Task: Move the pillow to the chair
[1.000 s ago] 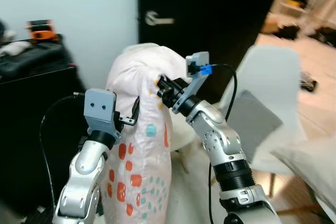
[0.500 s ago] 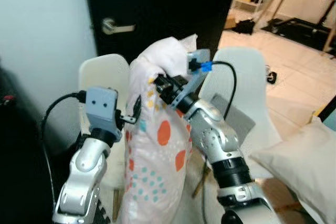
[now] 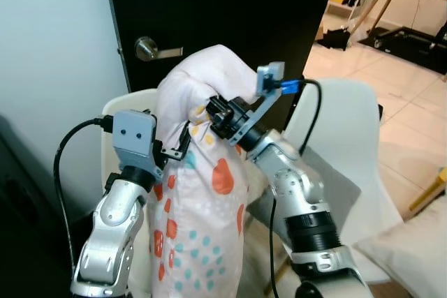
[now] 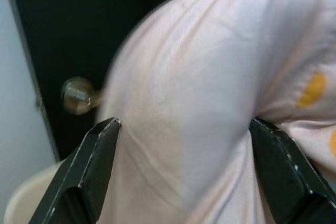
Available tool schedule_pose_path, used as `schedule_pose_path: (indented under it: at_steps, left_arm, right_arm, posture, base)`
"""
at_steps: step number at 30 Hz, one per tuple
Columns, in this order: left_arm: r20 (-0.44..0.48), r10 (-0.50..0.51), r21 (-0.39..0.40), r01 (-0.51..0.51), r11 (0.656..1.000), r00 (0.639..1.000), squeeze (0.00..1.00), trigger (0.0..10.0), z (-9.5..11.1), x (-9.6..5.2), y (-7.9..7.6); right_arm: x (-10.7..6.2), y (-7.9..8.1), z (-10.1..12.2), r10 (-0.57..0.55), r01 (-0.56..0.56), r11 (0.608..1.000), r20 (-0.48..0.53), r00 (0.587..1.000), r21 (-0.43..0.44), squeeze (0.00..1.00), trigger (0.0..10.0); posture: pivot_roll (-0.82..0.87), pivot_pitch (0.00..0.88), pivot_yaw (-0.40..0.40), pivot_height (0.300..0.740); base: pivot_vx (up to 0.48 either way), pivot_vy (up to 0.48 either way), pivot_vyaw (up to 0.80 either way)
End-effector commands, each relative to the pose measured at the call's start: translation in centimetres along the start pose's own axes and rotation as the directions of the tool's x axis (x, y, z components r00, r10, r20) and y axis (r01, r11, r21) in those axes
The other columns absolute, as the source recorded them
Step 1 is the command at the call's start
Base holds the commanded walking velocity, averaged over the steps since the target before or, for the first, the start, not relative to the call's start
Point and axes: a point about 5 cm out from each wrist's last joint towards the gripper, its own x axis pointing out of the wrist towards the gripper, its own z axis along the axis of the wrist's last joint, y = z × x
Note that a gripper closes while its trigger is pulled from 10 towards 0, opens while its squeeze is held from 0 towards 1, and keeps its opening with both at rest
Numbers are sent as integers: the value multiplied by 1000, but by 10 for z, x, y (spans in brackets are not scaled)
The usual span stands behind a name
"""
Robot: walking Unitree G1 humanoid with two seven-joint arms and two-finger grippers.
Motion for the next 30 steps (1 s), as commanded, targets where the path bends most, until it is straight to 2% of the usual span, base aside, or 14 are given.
schedule_pose_path:
  at_steps: [1, 6, 8, 10, 17, 22, 23, 24, 26, 30]
  left_arm:
    - [-80, 29, 10, -28, 1000, 996, 0, 10000, -13, 0, 0]
    - [-90, 37, 6, -37, 999, 995, 0, 10000, -15, 0, 0]
    - [-111, 22, 11, -21, 1000, 994, 0, 10000, -19, -3, -3]
    - [-120, 11, 17, -9, 1000, 993, 0, 10000, -20, -4, -5]
    - [-146, -15, 48, 22, 999, 989, 0, 10000, -22, -7, -10]
    - [-148, 6, 47, 1, 999, 989, 0, 10000, -22, -5, -10]
    - [-148, 11, 48, -4, 999, 989, 0, 10000, -22, -5, -10]
    - [-148, 11, 48, -4, 999, 989, 0, 10000, -22, -5, -10]
    - [-146, 15, 48, -8, 999, 989, 0, 10000, -22, -4, -10]
    - [-148, 14, 50, -6, 999, 989, 0, 10000, -21, -4, -11]
  right_arm:
    - [11, 38, 28, 304, -306, 952, 112, 946, 5, 0, 10000]
    - [15, 32, 26, 258, -259, 966, 94, 962, 3, 0, 10000]
    - [18, 23, 17, 183, -182, 983, 49, 982, -27, 0, 10000]
    - [19, 22, 12, 165, -164, 986, 29, 986, -41, 0, 10000]
    - [18, 22, -1, 136, -138, 990, -41, 990, -37, 0, 10000]
    - [14, 25, -13, 148, -148, 989, -132, 980, 6, 0, 10000]
    - [12, 27, -23, 151, -160, 987, -203, 967, -26, 0, 10000]
    - [12, 27, -23, 151, -160, 987, -203, 967, -26, 0, 10000]
    - [9, 27, -35, 154, -171, 984, -281, 947, -38, 0, 10000]
    - [9, 29, -41, 171, -195, 980, -314, 934, -47, 0, 10000]
  posture:
    - [-1, 0, -47, 723]
    - [1, 0, -49, 723]
    - [6, 0, -53, 723]
    - [8, 0, -53, 723]
    - [8, 0, -51, 723]
    - [6, 0, -52, 723]
    - [4, 0, -53, 723]
    - [4, 0, -53, 723]
    - [5, 0, -55, 723]
    - [8, 0, -56, 723]
  base:
    - [0, 0, 0]
    - [0, 0, 0]
    - [0, 0, 0]
    - [0, -120, 0]
    - [0, -469, 800]
    - [0, -316, 800]
    - [0, 0, 563]
    - [0, 0, 563]
    - [0, 0, 0]
    - [0, 0, 0]
